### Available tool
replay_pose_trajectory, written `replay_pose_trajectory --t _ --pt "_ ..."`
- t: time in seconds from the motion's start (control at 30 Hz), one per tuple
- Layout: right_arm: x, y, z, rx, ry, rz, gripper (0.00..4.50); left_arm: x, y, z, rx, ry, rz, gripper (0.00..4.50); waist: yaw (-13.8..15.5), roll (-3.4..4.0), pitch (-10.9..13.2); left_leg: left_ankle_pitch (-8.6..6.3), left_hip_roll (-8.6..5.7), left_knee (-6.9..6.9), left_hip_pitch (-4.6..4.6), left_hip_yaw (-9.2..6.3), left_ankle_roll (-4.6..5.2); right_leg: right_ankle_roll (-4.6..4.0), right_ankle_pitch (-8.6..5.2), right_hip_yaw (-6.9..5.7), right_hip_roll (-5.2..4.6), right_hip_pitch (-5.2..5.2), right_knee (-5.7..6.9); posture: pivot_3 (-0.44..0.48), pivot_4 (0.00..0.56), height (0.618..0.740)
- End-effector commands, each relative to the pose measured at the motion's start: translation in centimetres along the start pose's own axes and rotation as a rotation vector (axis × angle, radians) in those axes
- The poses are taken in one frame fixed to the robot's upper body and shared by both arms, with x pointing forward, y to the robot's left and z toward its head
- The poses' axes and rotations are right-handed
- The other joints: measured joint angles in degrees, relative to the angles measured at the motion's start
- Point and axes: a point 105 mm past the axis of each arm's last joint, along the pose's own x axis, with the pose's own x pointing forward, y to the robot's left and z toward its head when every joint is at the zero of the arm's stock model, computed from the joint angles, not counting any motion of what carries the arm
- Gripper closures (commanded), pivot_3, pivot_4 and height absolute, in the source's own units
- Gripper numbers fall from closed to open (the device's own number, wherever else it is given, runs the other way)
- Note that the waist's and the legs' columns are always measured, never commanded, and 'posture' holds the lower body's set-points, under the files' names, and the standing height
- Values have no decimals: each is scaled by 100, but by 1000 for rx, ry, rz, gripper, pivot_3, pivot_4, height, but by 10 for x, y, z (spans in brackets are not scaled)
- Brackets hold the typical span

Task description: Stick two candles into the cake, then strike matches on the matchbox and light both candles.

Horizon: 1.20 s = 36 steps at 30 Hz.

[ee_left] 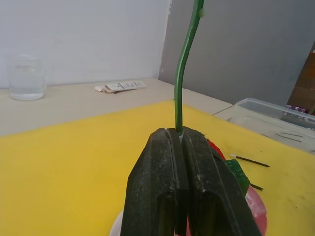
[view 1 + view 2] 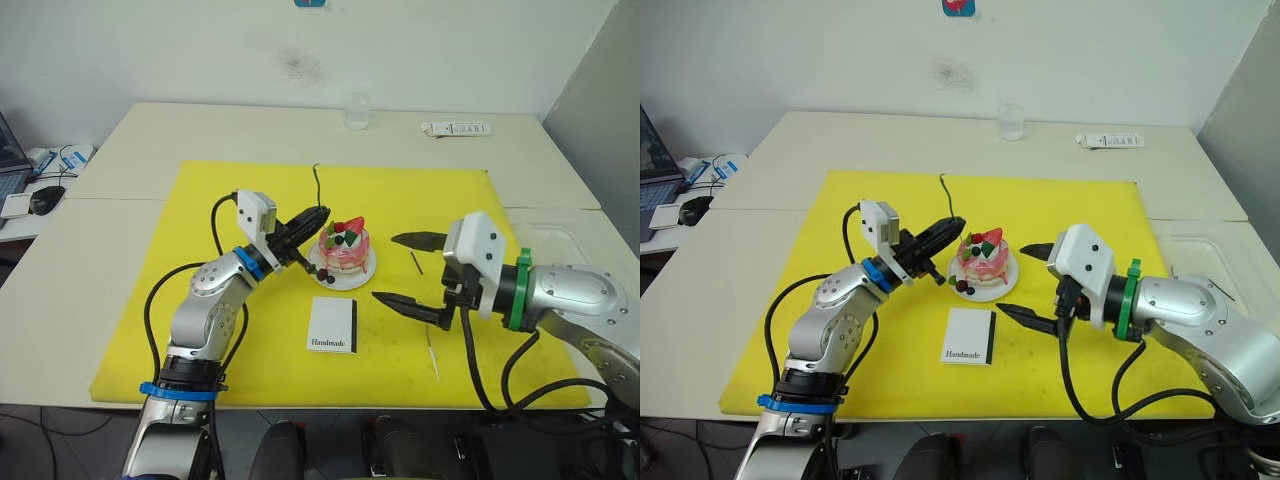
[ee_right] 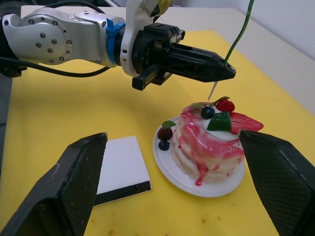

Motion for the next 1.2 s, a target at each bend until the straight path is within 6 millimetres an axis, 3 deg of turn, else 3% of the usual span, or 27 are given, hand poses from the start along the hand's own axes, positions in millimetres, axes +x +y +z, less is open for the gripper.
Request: replay_pose_trajectory --t 0.03,1.2 --pt "-1 1 11 -40 -24 -2 37 6 -3 11 22 -30 -18 4500 0 0 0 0 0 0 0 0 0 0 0 0 0 0 0 0 150 740" --pt "2 1 15 -31 -27 6 37 -4 10 -2 -56 -13 47 4500 -3 0 0 0 0 3 0 -1 0 0 0 -1 1 0 4 0 150 740"
